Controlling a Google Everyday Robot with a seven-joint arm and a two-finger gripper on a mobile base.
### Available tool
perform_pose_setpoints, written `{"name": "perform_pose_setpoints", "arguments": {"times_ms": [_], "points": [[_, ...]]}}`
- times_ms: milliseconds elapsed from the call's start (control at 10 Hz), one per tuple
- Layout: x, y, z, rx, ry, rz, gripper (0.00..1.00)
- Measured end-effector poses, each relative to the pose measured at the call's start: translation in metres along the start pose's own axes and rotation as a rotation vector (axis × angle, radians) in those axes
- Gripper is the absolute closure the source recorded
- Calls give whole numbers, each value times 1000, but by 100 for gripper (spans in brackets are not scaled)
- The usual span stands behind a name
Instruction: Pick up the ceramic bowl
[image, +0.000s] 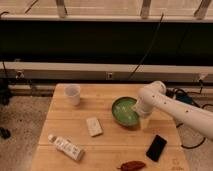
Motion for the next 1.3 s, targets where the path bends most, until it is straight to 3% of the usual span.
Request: {"name": "perform_pose_setpoints", "arguments": {"times_ms": [400,500,700,1300], "points": [[-1,9,-3,7,-29,-27,94],[-1,10,-6,11,-22,-24,99],[-3,2,-14,27,4,-39,100],[-2,0,-37,58,29,-71,100]]}}
